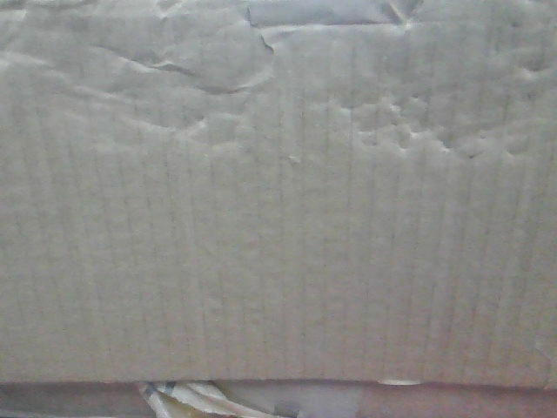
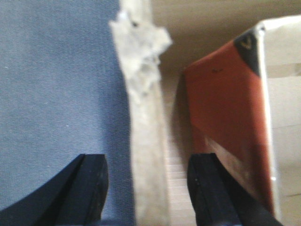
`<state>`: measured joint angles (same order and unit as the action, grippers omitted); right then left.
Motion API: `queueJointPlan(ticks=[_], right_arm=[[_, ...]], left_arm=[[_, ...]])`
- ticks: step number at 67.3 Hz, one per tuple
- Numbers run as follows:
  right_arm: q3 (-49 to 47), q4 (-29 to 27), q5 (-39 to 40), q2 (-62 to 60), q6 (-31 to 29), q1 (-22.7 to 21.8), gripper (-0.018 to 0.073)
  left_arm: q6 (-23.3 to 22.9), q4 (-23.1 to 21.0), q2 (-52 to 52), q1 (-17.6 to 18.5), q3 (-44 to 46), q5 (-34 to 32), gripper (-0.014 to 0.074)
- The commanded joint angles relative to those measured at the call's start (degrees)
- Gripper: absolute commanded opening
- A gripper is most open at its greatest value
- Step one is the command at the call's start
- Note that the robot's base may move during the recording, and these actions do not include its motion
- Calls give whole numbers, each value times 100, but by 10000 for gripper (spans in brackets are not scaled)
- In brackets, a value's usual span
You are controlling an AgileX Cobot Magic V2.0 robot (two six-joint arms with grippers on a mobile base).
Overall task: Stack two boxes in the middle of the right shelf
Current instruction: 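Lift the stacked boxes with both grippers off the grey table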
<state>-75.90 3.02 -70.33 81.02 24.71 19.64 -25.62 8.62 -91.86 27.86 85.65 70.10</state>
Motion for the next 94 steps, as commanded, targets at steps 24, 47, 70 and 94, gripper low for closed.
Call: queueJointPlan(ticks=[24, 47, 70, 94], right_arm=[[25, 68, 36, 84, 3, 18, 207], [-102, 216, 36, 160, 3, 32, -160], [-751, 1141, 36, 160, 358, 424, -160], [-1593, 1999, 814, 160, 793, 687, -160]], left_arm=[[1, -16, 193, -27, 55, -14, 290], [1, 66, 170, -15, 55, -14, -111], [-583, 981, 437, -15, 461, -14, -111], [-654, 1992, 756, -15, 1589, -20, -111]])
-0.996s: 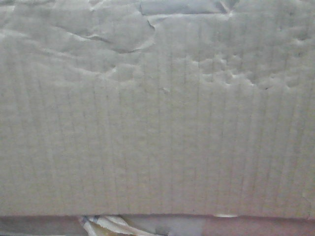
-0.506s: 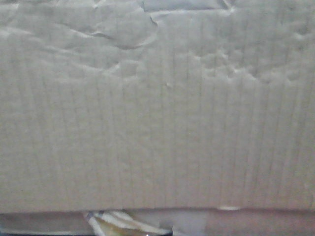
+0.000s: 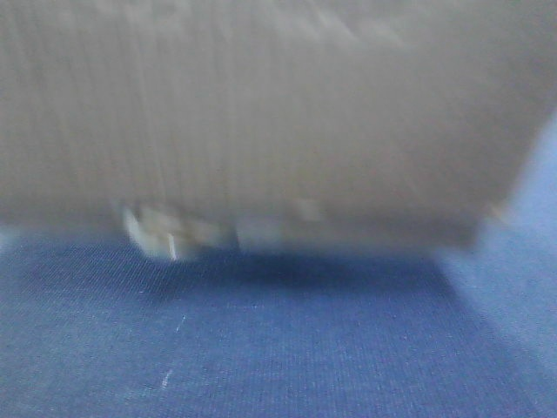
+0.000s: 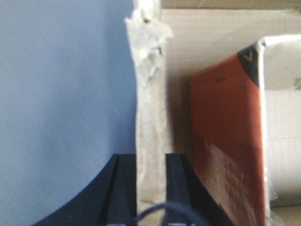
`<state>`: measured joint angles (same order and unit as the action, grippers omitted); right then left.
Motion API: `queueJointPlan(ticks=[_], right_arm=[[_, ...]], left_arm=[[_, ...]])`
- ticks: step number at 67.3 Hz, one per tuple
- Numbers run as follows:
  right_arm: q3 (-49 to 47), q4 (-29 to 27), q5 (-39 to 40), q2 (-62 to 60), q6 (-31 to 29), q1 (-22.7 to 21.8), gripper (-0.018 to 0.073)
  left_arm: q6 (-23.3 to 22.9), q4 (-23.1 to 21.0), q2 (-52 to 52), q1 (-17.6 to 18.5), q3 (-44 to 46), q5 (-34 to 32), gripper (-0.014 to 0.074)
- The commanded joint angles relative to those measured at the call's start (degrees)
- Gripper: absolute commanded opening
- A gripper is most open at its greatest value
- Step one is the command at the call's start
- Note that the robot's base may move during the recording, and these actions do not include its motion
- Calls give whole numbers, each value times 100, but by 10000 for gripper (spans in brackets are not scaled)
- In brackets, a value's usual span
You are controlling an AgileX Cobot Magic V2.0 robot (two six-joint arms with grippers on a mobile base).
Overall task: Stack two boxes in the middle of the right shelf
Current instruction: 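Lift the stacked boxes with both grippers off the grey table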
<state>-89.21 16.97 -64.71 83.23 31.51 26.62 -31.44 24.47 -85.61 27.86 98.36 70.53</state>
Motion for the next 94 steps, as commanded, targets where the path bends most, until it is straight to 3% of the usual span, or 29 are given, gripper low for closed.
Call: queueJointPlan(ticks=[1, 10, 20, 41, 94], right_arm=[[-303, 655, 266, -61, 113, -11, -160], [-693, 1033, 457, -61, 113, -11, -160], [-1051, 1078, 885, -61, 113, -11, -160], [-1293, 1078, 1161, -61, 413, -11, -160], [-1293, 1256, 1107, -61, 401, -11, -160]], left_arm=[[-73, 430, 131, -15, 376, -89, -111], [-73, 716, 131, -15, 766, -370, -111], [-73, 929, 131, -15, 1078, -644, -111], [-73, 928, 131, -15, 1229, -600, -111], [-73, 964, 131, -15, 1229, -720, -111]])
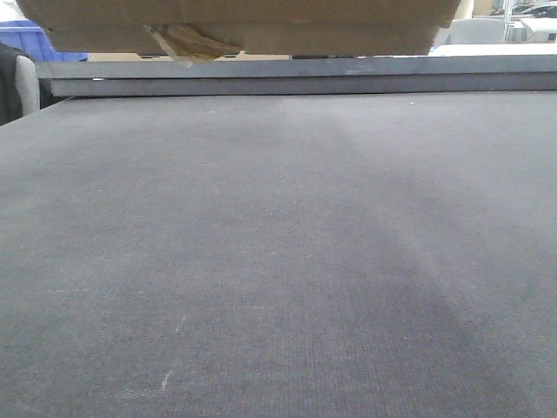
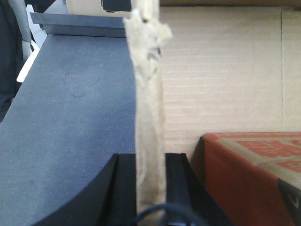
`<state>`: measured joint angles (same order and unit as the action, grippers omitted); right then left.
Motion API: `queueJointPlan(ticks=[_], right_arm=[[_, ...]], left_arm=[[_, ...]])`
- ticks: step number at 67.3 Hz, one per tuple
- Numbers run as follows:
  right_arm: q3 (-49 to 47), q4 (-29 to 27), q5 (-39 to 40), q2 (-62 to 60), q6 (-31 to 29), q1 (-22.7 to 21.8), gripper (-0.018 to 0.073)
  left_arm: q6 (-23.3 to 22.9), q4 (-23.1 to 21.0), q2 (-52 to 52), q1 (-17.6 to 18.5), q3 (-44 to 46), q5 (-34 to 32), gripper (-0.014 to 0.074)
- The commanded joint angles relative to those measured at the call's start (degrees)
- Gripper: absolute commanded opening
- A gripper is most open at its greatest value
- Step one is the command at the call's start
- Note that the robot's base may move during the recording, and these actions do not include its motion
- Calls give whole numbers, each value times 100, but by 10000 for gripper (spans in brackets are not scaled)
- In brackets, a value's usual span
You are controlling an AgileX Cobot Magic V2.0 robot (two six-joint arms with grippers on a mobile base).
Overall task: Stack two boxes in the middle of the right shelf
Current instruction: 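Lift the stacked boxes with both grippers off the grey table, then hold the boxes with both grippers while driving to the steel shelf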
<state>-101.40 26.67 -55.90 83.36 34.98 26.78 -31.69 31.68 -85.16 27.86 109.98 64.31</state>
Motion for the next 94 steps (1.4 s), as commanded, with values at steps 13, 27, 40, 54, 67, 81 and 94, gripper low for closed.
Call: queueJointPlan(ticks=[13, 27, 40, 54, 67, 81, 94], right_arm=[[-74, 285, 226, -74, 54, -28, -160], [-74, 285, 226, -74, 54, -28, -160], [-74, 285, 226, -74, 54, -28, -160], [-74, 285, 226, -74, 54, -28, -160], [-74, 285, 226, -74, 54, -28, -160], [-74, 285, 243, -74, 54, -28, -160], [-74, 285, 243, -74, 54, -28, -160]], left_arm=[[-48, 243, 86, -15, 68, -98, -111], [-48, 253, 86, -15, 68, -98, -111], [-48, 253, 86, -15, 68, -98, -111], [-48, 253, 86, -15, 68, -98, -111], [-48, 253, 86, -15, 68, -98, -111], [-48, 253, 86, -15, 68, -98, -111], [-48, 253, 86, -15, 68, -98, -111]])
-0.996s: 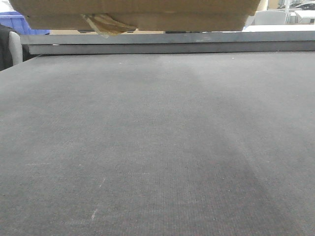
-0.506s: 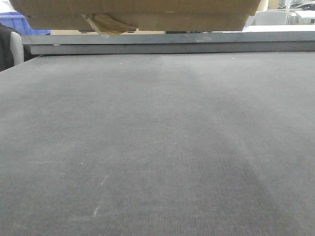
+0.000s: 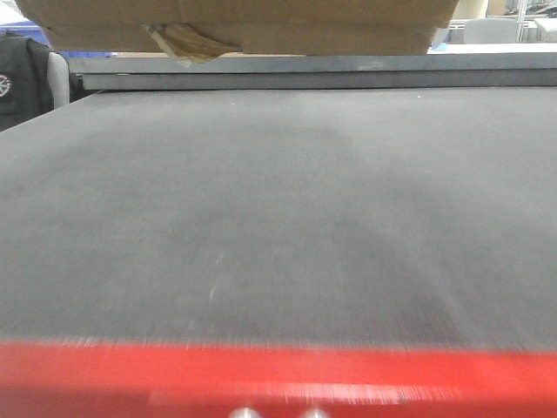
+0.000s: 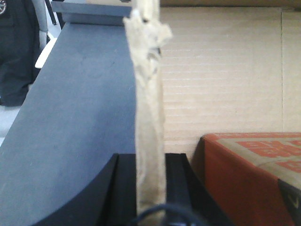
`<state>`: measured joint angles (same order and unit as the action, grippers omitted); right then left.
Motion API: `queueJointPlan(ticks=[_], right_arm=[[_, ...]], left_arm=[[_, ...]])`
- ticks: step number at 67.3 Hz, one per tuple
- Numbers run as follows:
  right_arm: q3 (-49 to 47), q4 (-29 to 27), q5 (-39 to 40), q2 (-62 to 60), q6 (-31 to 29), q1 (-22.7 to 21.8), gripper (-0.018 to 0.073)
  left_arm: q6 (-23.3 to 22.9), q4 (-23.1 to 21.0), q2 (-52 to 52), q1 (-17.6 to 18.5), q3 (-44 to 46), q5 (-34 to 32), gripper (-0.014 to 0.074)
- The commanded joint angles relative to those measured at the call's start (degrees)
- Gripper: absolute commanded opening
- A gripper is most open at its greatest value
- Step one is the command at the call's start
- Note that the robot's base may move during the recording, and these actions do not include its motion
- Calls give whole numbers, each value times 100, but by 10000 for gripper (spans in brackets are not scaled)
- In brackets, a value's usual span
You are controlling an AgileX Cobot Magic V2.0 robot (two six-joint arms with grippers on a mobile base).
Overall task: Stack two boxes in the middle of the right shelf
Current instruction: 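Hold the boxes with both grippers while driving to the steel shelf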
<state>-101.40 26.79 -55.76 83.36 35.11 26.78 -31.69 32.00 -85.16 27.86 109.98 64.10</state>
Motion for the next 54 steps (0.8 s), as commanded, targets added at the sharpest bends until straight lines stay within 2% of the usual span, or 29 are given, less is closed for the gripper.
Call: queueJointPlan(ticks=[1, 54], right_arm=[[-74, 273, 229, -74, 41, -28, -160], [-74, 273, 229, -74, 41, -28, -160]], left_arm=[[-48, 222, 86, -15, 68, -77, -111], [-48, 222, 86, -15, 68, -77, -111]])
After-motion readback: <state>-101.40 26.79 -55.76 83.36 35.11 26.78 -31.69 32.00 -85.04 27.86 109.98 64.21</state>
